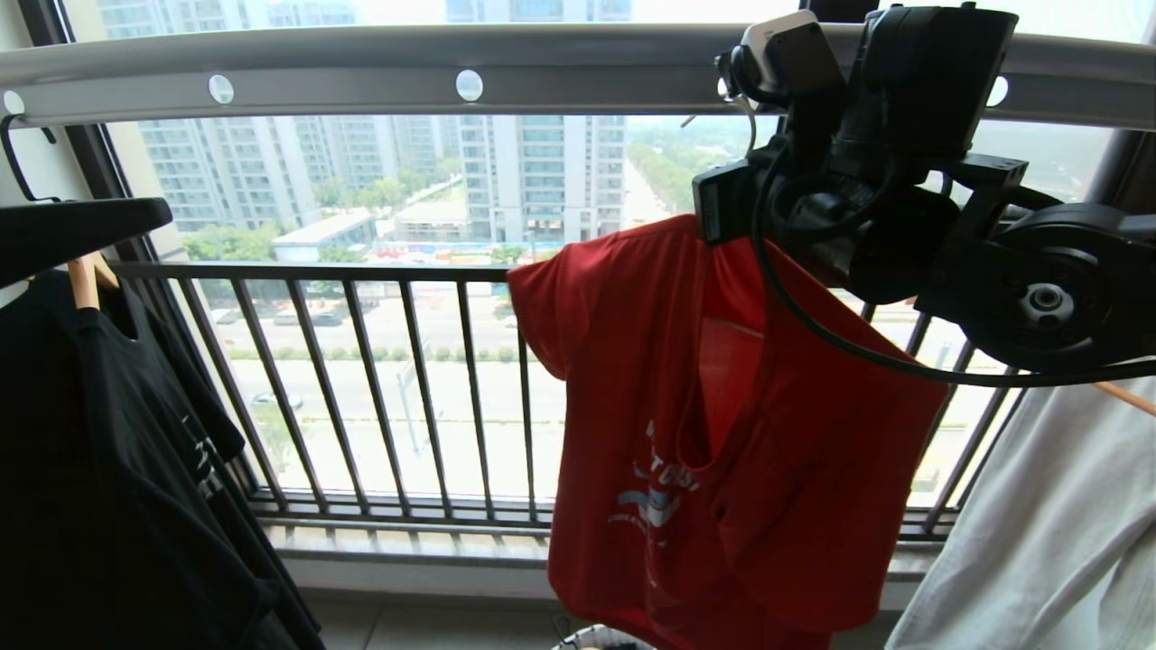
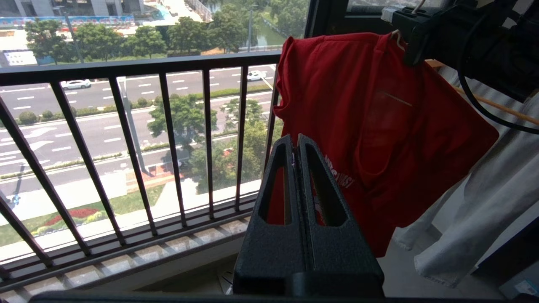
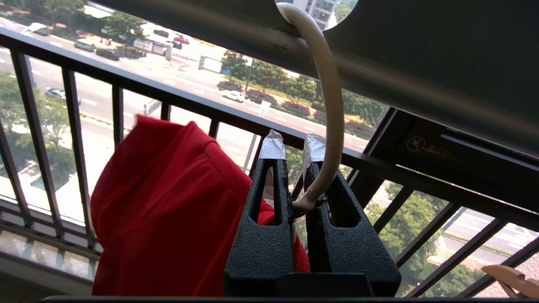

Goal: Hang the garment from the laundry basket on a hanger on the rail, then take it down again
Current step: Take the clothes off the clothes rack

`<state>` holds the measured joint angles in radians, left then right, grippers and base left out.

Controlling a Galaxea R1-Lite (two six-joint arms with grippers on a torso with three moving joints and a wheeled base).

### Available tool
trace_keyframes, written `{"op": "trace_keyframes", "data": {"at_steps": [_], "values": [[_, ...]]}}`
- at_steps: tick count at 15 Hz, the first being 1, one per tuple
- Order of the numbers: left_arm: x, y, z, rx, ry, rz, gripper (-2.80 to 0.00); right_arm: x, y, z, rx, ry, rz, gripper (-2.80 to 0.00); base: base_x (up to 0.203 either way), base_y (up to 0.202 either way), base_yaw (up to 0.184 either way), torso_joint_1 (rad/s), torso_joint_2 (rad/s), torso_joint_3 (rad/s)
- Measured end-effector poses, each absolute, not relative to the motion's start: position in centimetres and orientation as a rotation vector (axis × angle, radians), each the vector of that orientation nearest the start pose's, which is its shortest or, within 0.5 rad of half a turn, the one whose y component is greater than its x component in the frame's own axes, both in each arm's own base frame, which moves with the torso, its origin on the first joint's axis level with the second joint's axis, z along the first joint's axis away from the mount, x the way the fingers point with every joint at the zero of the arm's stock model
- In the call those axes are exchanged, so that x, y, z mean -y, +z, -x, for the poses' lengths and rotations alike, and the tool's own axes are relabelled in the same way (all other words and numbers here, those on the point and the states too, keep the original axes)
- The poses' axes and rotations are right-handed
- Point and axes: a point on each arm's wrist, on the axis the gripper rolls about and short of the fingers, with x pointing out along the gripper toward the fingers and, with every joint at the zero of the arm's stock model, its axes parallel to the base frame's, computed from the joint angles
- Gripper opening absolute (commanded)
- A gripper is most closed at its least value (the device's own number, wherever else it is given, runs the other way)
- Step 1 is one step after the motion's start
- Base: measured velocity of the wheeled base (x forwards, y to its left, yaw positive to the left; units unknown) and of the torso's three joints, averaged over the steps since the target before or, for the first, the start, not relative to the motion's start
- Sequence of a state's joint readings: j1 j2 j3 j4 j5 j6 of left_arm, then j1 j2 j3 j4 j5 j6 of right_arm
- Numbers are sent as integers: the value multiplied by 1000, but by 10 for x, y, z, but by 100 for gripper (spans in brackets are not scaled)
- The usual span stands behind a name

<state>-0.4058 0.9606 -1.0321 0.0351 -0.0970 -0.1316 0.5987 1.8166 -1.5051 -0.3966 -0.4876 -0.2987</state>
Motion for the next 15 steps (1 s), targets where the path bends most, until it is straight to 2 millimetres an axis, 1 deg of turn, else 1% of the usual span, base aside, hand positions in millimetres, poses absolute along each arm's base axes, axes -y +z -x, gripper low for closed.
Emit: {"op": "trace_keyframes", "data": {"at_steps": [1, 3, 4, 5, 7, 10, 14, 15], "values": [[45, 334, -92, -21, -557, 144, -280, -195, 318, -305, 89, 97, 256, -280, 0, 0, 0, 0, 0, 0], [58, 326, -91, -87, -716, 190, -280, -194, 318, -304, 88, 97, 258, -280, 0, 0, 0, 0, 0, 0], [67, 322, -93, -131, -788, 213, -280, -194, 319, -304, 88, 98, 258, -280, 0, 0, 0, 0, 0, 0], [75, 318, -99, -166, -824, 222, -280, -194, 320, -303, 90, 98, 258, -280, 0, 0, 0, 0, 0, 0], [95, 308, -119, -197, -856, 235, -280, -193, 322, -303, 94, 98, 255, -280, 0, 0, 0, 0, 0, 0], [127, 294, -160, -161, -878, 243, -280, -192, 323, -302, 97, 105, 257, -280, 0, 0, 0, 0, 0, 0], [170, 270, -214, -107, -896, 251, -280, -193, 321, -302, 78, 116, 269, -280, 0, 0, 0, 0, 0, 0], [180, 266, -225, -93, -901, 255, 0, -193, 321, -302, 78, 118, 269, -280, 0, 0, 0, 0, 0, 0]]}}
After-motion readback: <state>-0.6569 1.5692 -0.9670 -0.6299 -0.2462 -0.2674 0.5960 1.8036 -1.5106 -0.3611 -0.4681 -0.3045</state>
